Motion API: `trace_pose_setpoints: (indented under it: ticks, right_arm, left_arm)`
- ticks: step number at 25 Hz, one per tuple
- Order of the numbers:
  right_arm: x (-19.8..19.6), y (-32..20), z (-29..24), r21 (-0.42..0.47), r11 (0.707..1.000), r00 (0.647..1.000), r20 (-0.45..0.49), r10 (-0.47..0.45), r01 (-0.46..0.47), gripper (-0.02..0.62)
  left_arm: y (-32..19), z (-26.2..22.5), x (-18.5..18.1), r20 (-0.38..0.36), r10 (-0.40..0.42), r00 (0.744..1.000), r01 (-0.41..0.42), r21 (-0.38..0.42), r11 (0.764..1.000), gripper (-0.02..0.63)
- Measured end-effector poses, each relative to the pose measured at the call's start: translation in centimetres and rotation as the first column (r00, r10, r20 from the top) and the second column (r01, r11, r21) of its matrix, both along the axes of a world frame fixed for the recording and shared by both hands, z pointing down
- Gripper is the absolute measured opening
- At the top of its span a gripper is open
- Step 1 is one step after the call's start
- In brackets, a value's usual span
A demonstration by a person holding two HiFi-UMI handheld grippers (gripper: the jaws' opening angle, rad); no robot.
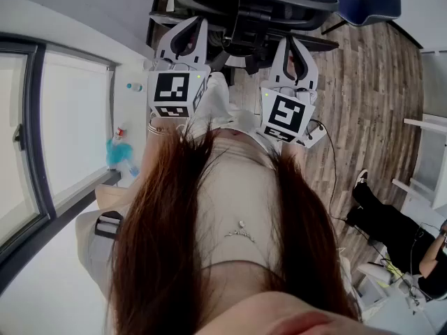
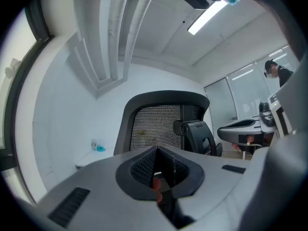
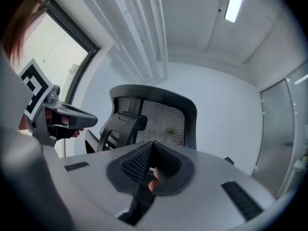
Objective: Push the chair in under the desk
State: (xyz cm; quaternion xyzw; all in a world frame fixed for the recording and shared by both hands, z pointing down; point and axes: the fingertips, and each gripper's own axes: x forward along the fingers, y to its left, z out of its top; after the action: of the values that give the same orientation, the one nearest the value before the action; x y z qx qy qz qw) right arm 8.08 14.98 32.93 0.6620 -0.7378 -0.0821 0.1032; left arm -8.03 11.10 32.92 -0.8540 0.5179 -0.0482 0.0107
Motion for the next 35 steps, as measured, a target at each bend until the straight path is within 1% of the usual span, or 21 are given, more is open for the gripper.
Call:
trace_pose_setpoints:
  ticks: [9, 13, 20, 27, 31, 33, 35]
  right_arm:
    - [0.4, 0.3, -0.3, 0.023, 1.000, 1.000, 0.010, 0.019, -0.020, 0.026]
    - [0.4, 0.5, 0.0, 0.006, 1.000, 1.000, -0.002, 0.007, -0.007, 0.026]
    - [0.0, 0.2, 0.5, -0.013, 0.999, 0.999, -0.034, -0.030, 0.029, 0.026]
    - [0.0, -0.3, 1.2, -0.051, 0.997, 0.994, -0.096, -0.058, 0.053, 0.029]
    - [0.2, -1.0, 2.0, -0.072, 0.995, 0.991, -0.117, -0.072, 0.064, 0.031]
    - [0.2, -1.3, 2.3, -0.078, 0.995, 0.988, -0.137, -0.074, 0.064, 0.035]
    - [0.3, -1.4, 2.5, -0.087, 0.994, 0.986, -0.149, -0.078, 0.066, 0.046]
  left_arm:
    - [0.1, 0.2, 0.5, 0.013, 0.024, 1.000, -0.024, 0.006, 1.000, 0.005]
    - [0.1, 0.3, 0.3, 0.016, 0.028, 0.999, -0.028, 0.010, 1.000, 0.005]
    - [0.0, 0.9, 0.1, 0.051, 0.041, 0.998, -0.041, 0.006, 0.999, 0.005]
    - [0.0, 1.4, -0.1, 0.081, 0.067, 0.994, -0.066, -0.009, 0.998, 0.006]
    - [-0.5, 2.3, -0.1, 0.116, 0.082, 0.990, -0.080, -0.022, 0.997, 0.008]
    - [-0.7, 2.6, -0.2, 0.124, 0.089, 0.988, -0.086, -0.026, 0.996, 0.019]
    - [-0.8, 2.7, -0.4, 0.132, 0.092, 0.987, -0.089, -0.030, 0.996, 0.046]
